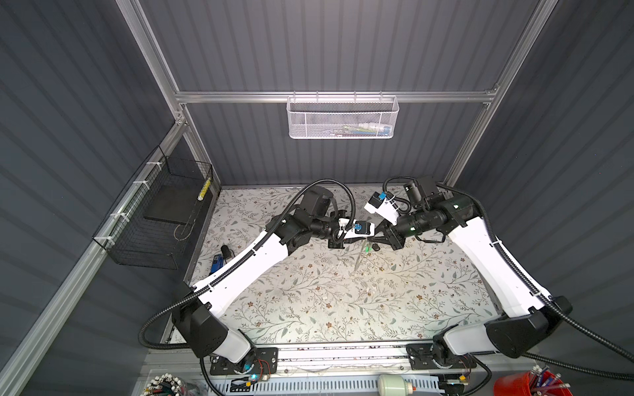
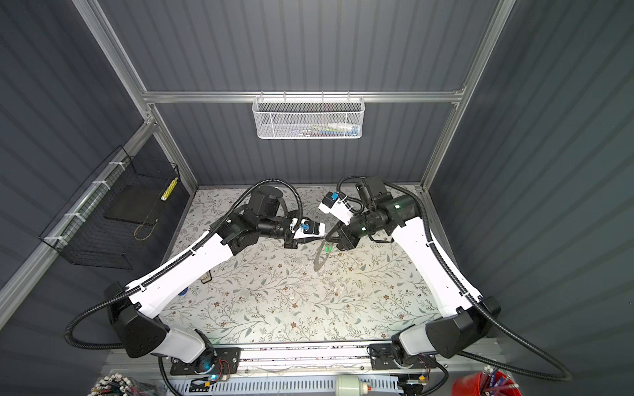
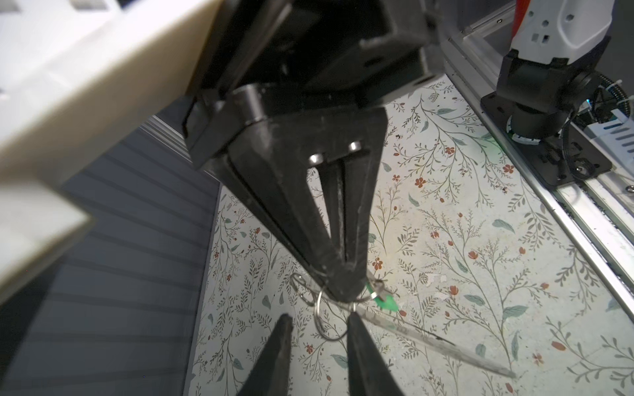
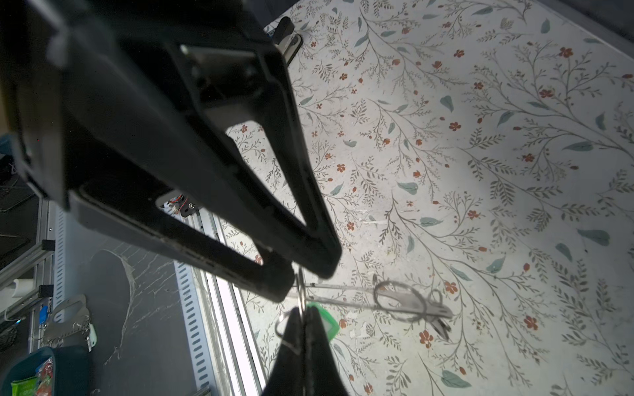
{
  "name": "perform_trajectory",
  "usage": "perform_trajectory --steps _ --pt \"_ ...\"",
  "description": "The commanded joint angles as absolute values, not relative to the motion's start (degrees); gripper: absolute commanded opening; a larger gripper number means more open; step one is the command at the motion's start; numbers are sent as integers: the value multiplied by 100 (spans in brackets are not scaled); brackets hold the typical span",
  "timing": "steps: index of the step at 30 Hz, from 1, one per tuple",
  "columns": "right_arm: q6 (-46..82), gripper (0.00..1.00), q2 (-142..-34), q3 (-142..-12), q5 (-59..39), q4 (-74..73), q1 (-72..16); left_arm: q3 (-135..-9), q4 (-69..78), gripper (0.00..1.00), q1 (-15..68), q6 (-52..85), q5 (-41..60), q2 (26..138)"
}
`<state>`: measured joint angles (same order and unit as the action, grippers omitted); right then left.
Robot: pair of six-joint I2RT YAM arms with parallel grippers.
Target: Put the keys on the keyring
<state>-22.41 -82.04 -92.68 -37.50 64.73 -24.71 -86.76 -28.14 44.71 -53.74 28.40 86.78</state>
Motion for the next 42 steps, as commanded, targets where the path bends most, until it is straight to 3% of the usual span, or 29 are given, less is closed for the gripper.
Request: perform_trajectory --steps 1,20,32,36,40,42 --pt "-2383 0 -8169 -9438 -3667 6811 -2519 -8911 -3126 29 4504 -5555 2607 8727" --pt "-2479 0 -8344 -9751 -3428 7029 -2727 -9167 -3287 26 4689 -5484 2786 8925" --pt "-2601 0 -8356 -9849 -3179 7032 -2880 -9281 -3402 13 4748 -5467 2826 9048" --pt "-2595 0 -8320 -9888 -2963 6930 -2910 -9299 -3428 1 4765 -5405 2978 9096" --pt "-2569 0 -8194 -9810 -2732 6705 -2892 -9200 -3282 0 4761 -5106 3102 9089" --pt "-2495 5 -8132 -9746 -2654 6639 -2836 -9064 -3080 0 4733 -4873 3141 9034"
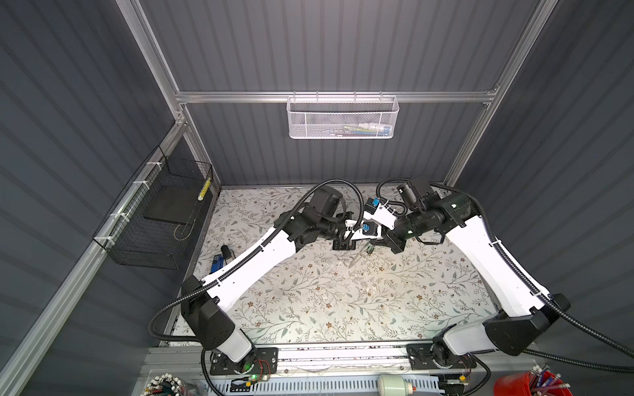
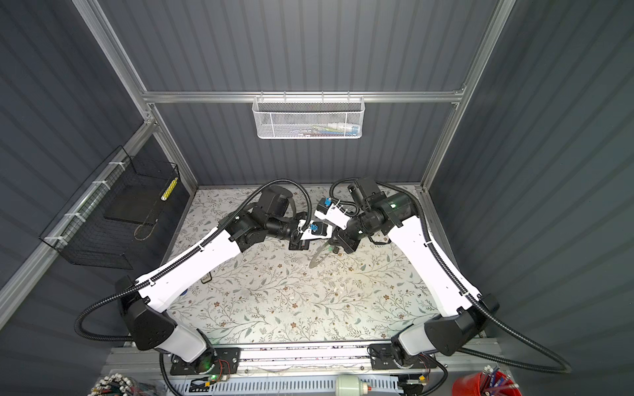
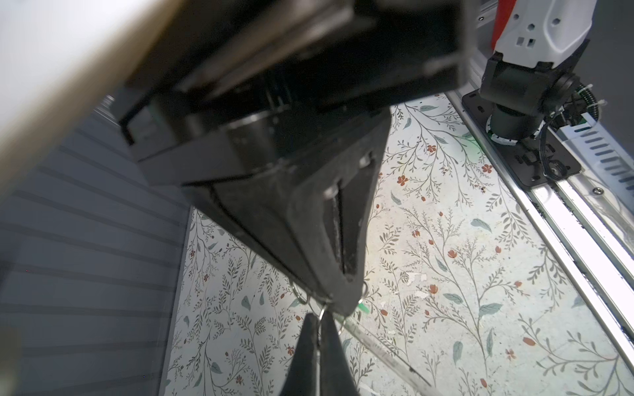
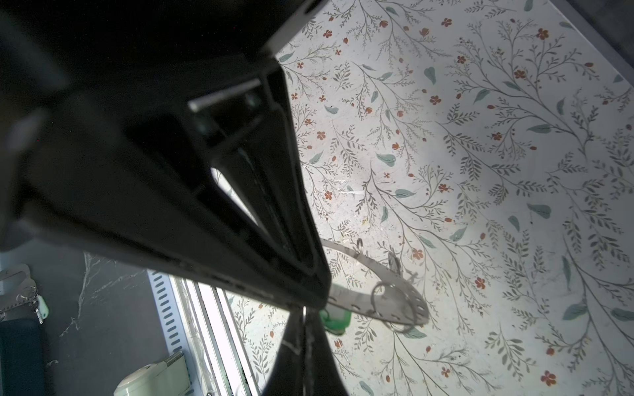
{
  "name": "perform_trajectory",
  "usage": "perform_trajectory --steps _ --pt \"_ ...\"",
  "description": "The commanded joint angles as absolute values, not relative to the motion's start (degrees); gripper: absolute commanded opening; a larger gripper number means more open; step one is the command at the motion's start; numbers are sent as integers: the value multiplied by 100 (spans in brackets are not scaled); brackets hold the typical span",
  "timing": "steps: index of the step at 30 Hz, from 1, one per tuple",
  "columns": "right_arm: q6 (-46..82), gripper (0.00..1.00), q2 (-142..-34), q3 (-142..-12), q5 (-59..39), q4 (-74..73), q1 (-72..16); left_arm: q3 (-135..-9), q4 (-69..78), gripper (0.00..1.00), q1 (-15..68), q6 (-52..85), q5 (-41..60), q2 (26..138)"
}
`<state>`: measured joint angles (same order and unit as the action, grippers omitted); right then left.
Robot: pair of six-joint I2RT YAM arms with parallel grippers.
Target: Put the keys on the keyring
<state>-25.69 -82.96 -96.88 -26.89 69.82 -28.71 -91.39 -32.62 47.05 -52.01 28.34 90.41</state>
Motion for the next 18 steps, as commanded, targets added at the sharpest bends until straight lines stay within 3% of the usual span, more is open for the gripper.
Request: perform_trajectory --steps 1,4,6,12,18 --pt "-2445 6 -8088 -9684 -2623 6595 -2796 -9001 -2946 0 4694 -4725 3179 8998" --pt "-2129 26 -7732 -9214 -2377 6190 -2629 -8681 -2295 0 4533 -4107 3233 8802" --pt "-1908 33 -7286 -8687 -2188 5679 -2567 -8471 -1793 0 4420 -3628 3293 8669" --pt "-1744 40 -6109 -7448 -2276 4256 -2589 -8157 -966 0 4250 -2709 3360 8501" --pt "-2396 41 -5643 -6910 -1623 3419 -3012 -8156 -775 0 4160 -2239 3539 8487"
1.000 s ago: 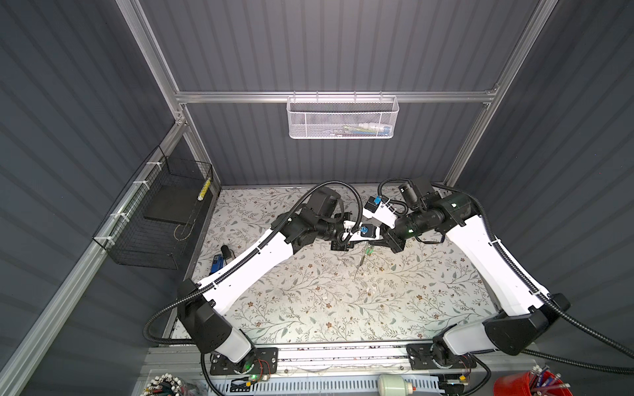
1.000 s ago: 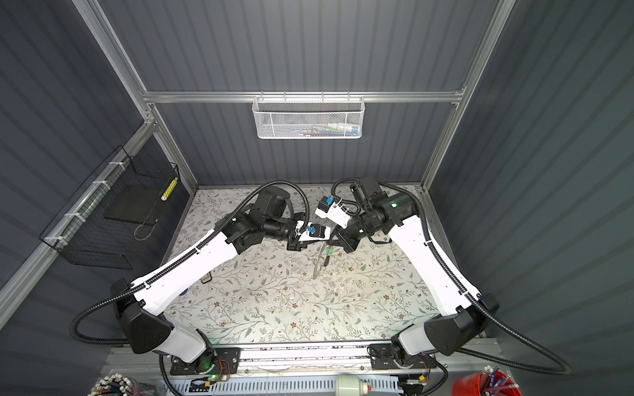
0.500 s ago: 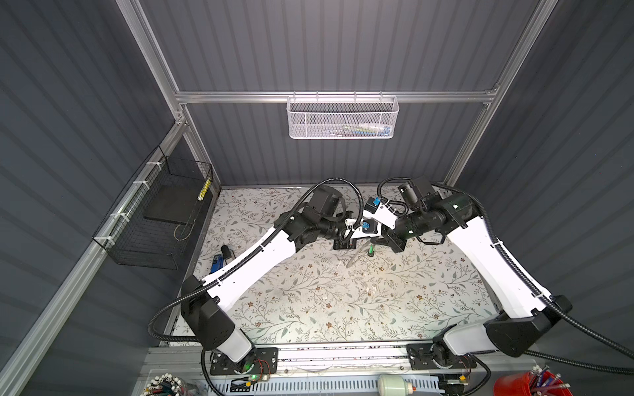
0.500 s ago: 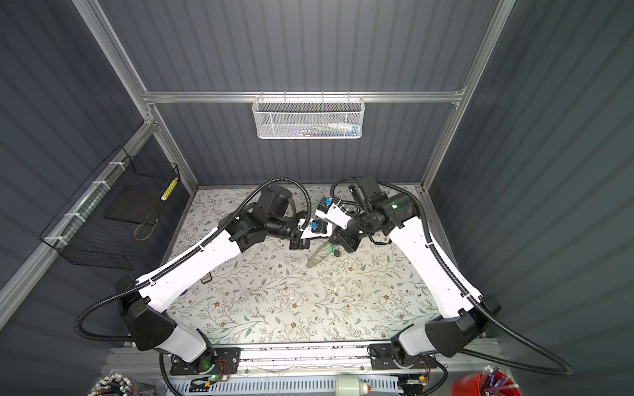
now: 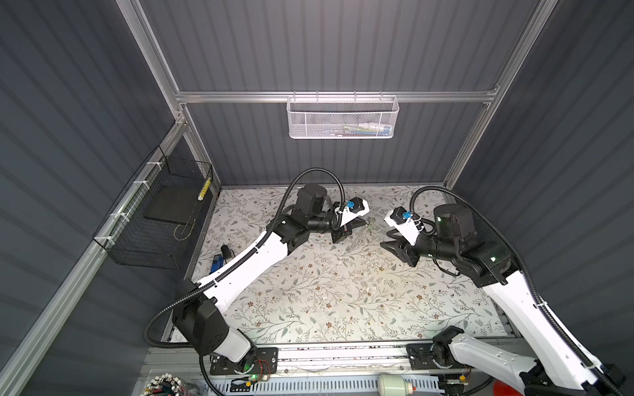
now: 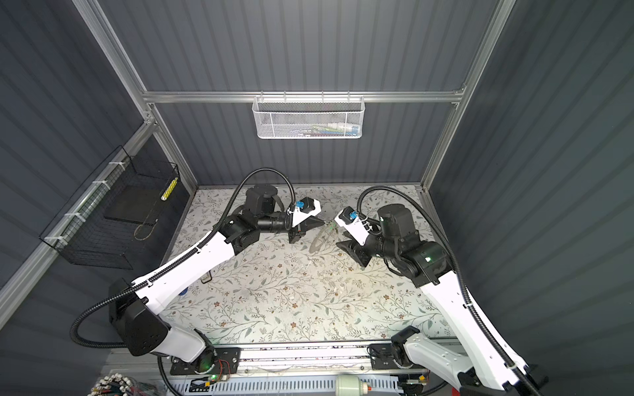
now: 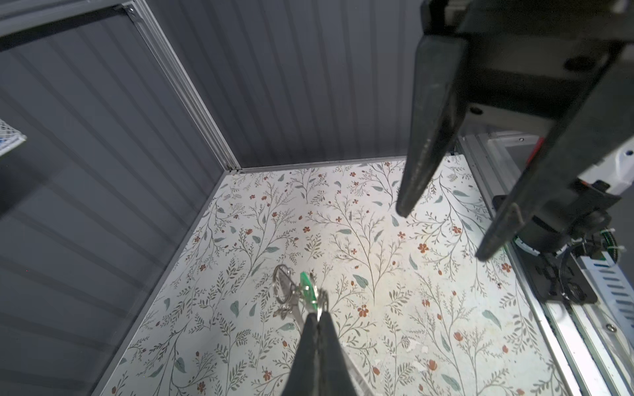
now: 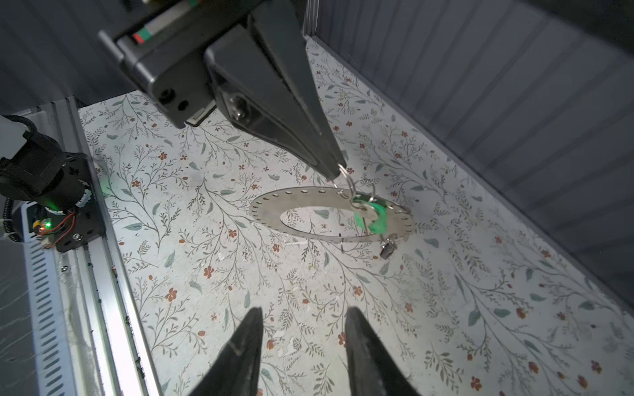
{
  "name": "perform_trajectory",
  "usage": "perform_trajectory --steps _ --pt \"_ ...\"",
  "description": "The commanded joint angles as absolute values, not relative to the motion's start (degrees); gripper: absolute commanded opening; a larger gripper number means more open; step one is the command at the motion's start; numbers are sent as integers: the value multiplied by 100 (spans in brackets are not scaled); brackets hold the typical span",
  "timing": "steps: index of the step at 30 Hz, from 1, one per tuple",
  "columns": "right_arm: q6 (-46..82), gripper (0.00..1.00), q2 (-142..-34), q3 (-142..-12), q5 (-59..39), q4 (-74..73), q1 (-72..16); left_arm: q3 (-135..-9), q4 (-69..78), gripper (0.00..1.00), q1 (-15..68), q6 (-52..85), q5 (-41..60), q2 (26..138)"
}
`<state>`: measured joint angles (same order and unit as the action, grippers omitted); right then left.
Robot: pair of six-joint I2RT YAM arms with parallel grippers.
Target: Put the keys on the keyring
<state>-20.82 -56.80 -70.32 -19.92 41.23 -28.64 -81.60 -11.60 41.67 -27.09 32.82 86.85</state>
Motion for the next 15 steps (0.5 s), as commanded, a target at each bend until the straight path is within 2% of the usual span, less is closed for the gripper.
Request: perform_trajectory --steps 1,6,15 --pt "-2513 40 -5651 -6870 -1481 3290 -3098 -8156 -744 0 4164 -2185 3574 8485" --pt "-2784 40 -5776 -6754 -1079 2704 -3242 -8156 -615 0 4153 -2124 3744 8413" --pt "-2593 43 -5962 -6647 -1042 2499 -3185 -7877 -494 0 4139 -2180 4143 8329"
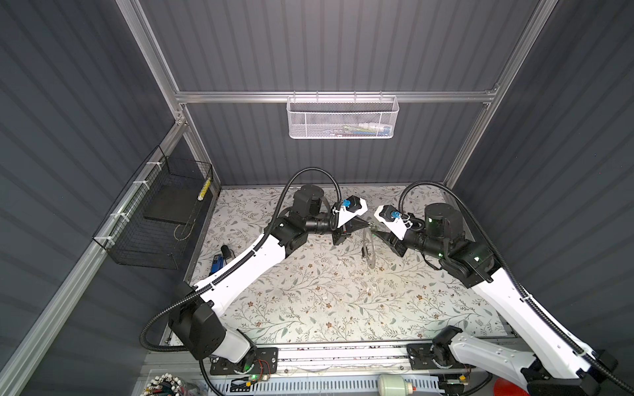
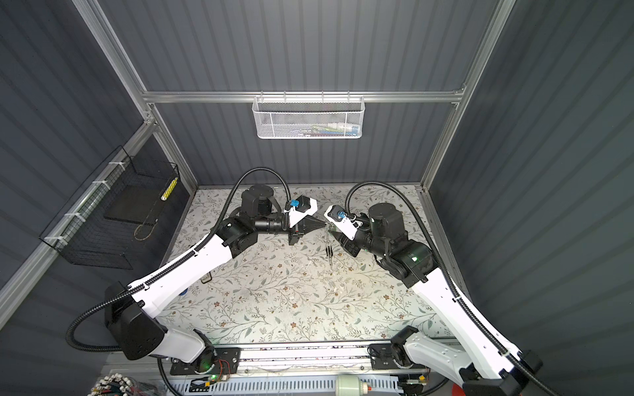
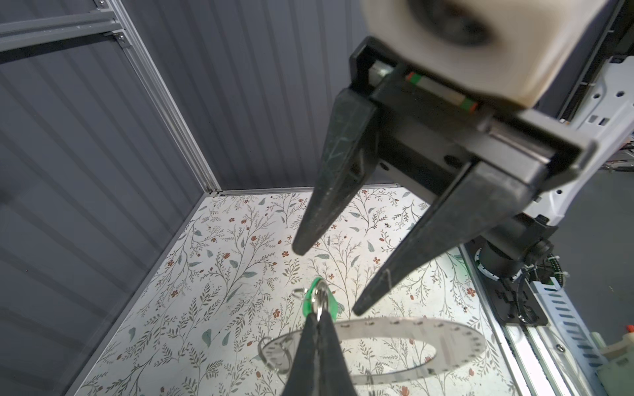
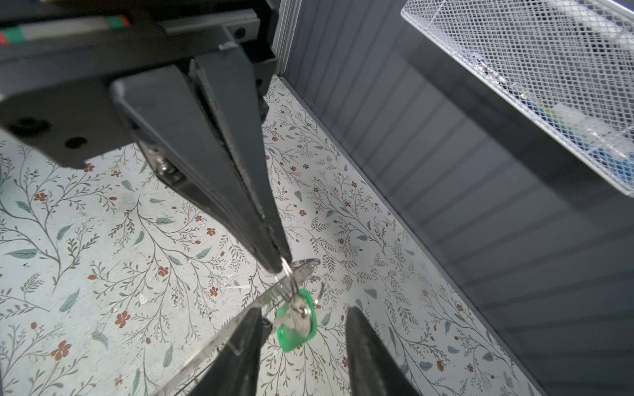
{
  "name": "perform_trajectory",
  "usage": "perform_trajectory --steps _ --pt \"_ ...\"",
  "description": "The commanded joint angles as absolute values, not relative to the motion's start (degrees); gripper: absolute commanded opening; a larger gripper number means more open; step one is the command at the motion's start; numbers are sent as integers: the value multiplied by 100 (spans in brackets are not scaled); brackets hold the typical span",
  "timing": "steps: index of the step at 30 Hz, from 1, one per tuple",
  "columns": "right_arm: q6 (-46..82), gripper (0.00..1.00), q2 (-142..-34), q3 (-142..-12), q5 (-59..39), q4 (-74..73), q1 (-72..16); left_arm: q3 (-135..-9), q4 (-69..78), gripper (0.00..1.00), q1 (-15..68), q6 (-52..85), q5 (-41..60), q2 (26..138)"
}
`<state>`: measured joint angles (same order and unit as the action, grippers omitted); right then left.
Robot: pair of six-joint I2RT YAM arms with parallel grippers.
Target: Put the keys on the keyring
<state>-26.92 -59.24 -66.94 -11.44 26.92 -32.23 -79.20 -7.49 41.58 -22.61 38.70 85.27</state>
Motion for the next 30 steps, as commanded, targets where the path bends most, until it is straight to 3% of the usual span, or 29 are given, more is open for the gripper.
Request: perform_trajectory --steps 1,10,18,30 --pt "-2533 43 -5990 -6655 -1078 2553 -3154 -7877 -500 0 4136 -2198 4149 8312" --pt "-1930 39 -6029 -6480 -1863 2340 -2747 -7795 -395 0 4139 -2278 4244 8218" --pt "-1666 37 -6164 -6455 -3123 2052 -2521 -7701 -65 0 4131 -2179 4306 8201" --pt "-1380 9 -6296 -6390 -3942 1847 -2293 -7538 497 0 4071 -1917 4340 8105"
